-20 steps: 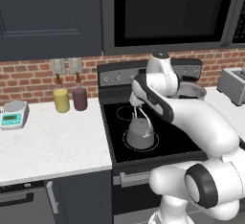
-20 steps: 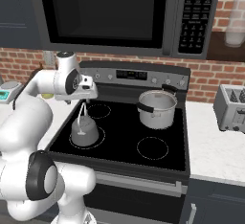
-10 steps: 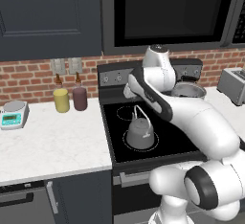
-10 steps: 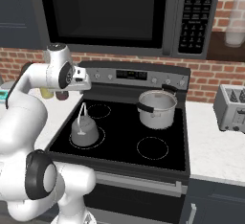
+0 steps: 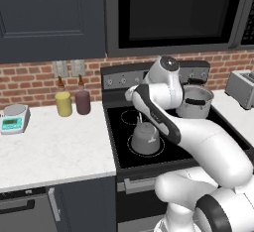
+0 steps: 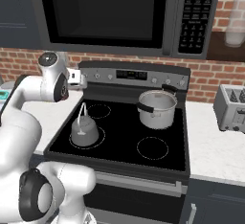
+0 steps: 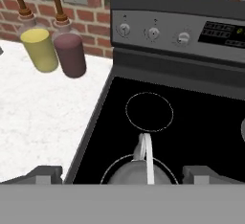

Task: Pick the kettle from the counter and place it on a stove burner. Then turn the burner on.

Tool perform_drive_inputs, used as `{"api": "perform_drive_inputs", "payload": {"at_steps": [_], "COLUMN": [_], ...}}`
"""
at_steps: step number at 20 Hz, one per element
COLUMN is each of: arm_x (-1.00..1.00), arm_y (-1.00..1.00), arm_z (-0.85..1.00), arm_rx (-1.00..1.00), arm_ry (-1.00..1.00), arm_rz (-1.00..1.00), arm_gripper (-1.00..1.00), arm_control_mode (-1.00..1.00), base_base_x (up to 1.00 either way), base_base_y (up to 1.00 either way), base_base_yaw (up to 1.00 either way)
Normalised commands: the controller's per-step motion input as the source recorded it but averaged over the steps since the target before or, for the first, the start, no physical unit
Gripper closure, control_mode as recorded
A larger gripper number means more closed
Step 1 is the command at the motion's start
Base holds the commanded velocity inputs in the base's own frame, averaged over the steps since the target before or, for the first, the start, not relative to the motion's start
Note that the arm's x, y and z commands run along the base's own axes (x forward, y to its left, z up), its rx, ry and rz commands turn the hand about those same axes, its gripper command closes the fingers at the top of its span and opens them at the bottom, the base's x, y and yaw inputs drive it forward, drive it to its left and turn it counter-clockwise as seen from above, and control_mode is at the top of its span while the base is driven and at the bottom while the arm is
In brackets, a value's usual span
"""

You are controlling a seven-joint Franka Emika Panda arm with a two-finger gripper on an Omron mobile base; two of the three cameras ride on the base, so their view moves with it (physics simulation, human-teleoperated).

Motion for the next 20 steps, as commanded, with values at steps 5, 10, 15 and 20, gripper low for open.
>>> {"api": "perform_drive_inputs", "payload": {"at_steps": [5, 10, 15, 20], "arm_x": [0.24, 0.35, 0.52, 0.34], "arm_y": [0.00, 0.00, 0.08, 0.08], "arm_z": [0.52, 0.29, 0.01, -0.11], "arm_rx": [0.00, 0.00, 0.00, 0.00], "arm_ry": [0.00, 0.00, 0.00, 0.00], "arm_rz": [0.00, -0.04, -0.06, -0.05], "arm_gripper": [-1.00, -1.00, -1.00, -1.00], "arm_control_mode": [-1.00, -1.00, -1.00, -1.00], "base_base_x": [0.00, 0.00, 0.00, 0.00], "base_base_y": [0.00, 0.00, 0.00, 0.00], "base_base_yaw": [0.00, 0.00, 0.00, 0.00]}}
